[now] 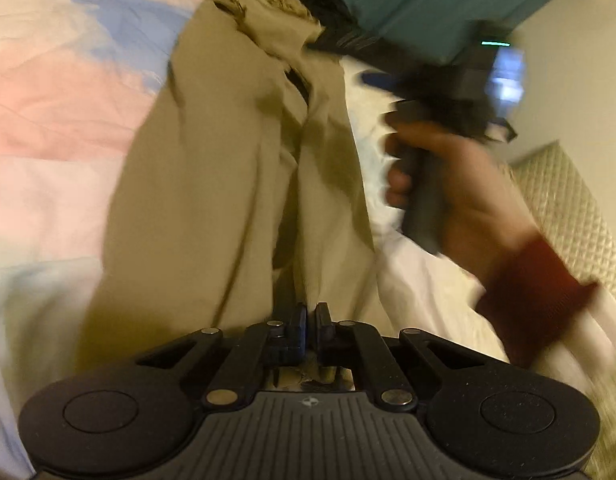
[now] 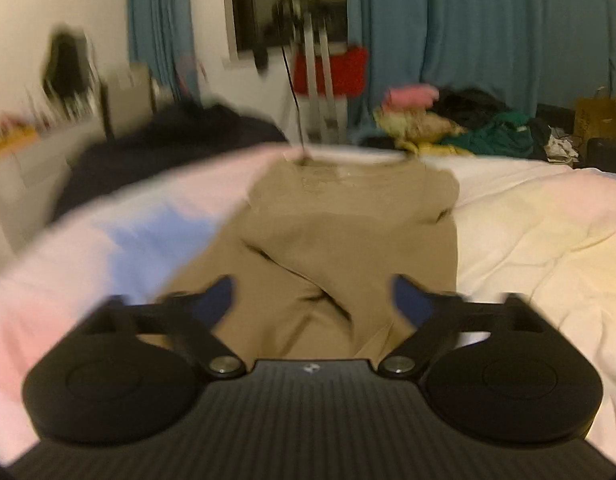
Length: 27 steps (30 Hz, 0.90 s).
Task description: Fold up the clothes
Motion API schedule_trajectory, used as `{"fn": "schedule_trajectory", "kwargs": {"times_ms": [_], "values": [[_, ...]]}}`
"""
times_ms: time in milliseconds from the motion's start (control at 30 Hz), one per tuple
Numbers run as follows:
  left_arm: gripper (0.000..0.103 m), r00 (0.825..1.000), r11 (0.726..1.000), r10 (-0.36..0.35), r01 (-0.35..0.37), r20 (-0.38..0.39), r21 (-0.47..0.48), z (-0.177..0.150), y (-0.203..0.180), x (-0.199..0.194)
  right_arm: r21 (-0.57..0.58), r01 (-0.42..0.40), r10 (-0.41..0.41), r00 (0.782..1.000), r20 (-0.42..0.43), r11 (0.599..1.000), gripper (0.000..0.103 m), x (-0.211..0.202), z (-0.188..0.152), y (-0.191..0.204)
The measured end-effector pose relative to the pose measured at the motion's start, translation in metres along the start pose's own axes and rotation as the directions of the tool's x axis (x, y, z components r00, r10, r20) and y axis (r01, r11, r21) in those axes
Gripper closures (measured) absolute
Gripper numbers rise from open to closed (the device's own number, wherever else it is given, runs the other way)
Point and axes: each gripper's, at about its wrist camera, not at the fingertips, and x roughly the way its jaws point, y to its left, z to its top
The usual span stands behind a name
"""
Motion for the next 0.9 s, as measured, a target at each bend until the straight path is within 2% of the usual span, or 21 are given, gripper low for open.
{"fn": "schedule_trajectory", "kwargs": {"times_ms": [67,100,133,167,200,233,433,533,633,700,733,767,800,833,867,900], "values": [[0.099,1.000,1.000,-0.014,0.014,0.002,-0.001,-0.001,0.001,-0.001,0.000,0.023,-0.023,0.999,-0.026,1.000,0.034,0.020,0.000,0.001],[0.099,1.000,1.000,-0.020,0.020,0.003,-0.002,-0.002,0.002,-0.002,0.005,0.031,-0.031,0.999,-0.033,1.000,0.042,0.028,0.000,0.001],[0.099,1.000,1.000,-0.027,0.027,0.004,-0.002,-0.003,0.002,-0.003,0.010,0.039,-0.039,0.998,-0.041,0.999,0.063,0.036,0.000,0.000],[0.099,0.999,0.999,-0.034,0.034,0.005,-0.003,-0.003,0.003,-0.004,0.015,0.047,-0.047,0.998,-0.049,0.999,0.073,0.044,-0.001,0.000],[0.099,0.999,0.999,-0.041,0.041,0.007,-0.003,-0.004,0.003,-0.004,0.018,0.045,-0.044,0.998,-0.039,0.999,0.088,0.045,0.001,0.000],[0.099,0.999,0.999,-0.048,0.048,0.008,-0.004,-0.004,0.004,-0.005,0.021,0.035,-0.035,0.999,-0.018,0.999,0.094,0.042,0.005,0.000],[0.100,0.997,0.997,-0.070,0.070,0.009,0.032,-0.014,0.002,-0.014,0.071,-0.046,0.038,0.994,0.101,0.996,0.095,0.026,0.028,-0.006],[0.099,0.999,0.997,-0.052,0.052,-0.002,0.053,-0.016,0.006,-0.019,0.092,-0.067,0.058,0.994,0.092,0.994,0.096,0.033,0.034,-0.007],[0.098,1.000,0.998,-0.006,0.007,-0.006,0.068,-0.015,0.009,-0.019,0.049,-0.035,0.034,0.999,0.030,0.998,0.095,0.052,0.026,0.001],[0.093,1.000,0.996,0.030,-0.029,-0.006,0.090,-0.012,0.008,-0.017,0.067,-0.026,0.025,1.000,0.013,0.997,0.093,0.059,0.020,0.002],[0.087,0.999,0.994,0.048,-0.047,-0.006,0.101,-0.011,0.007,-0.017,0.075,-0.026,0.026,1.000,0.010,0.997,0.092,0.058,0.019,0.001],[0.069,0.998,0.992,0.066,-0.065,-0.006,0.113,-0.009,0.007,-0.016,0.077,-0.025,0.025,1.000,0.005,0.997,0.091,0.056,0.019,0.000],[0.059,0.996,0.987,0.086,-0.085,0.002,0.133,-0.008,0.004,-0.016,0.078,-0.024,0.024,1.000,0.000,0.997,0.081,0.054,0.019,-0.001],[0.045,0.994,0.982,0.103,-0.105,0.019,0.154,-0.005,0.003,-0.017,0.072,-0.026,0.027,1.000,-0.005,0.997,0.052,0.051,0.020,0.000],[0.038,0.993,0.977,0.110,-0.115,0.036,0.178,-0.003,0.001,-0.019,0.070,-0.032,0.032,0.999,0.001,0.997,0.034,0.043,0.021,0.000],[0.035,0.992,0.972,0.115,-0.123,0.051,0.202,-0.002,0.000,-0.021,0.072,-0.039,0.038,0.999,0.014,0.997,0.008,0.033,0.022,0.000]]}}
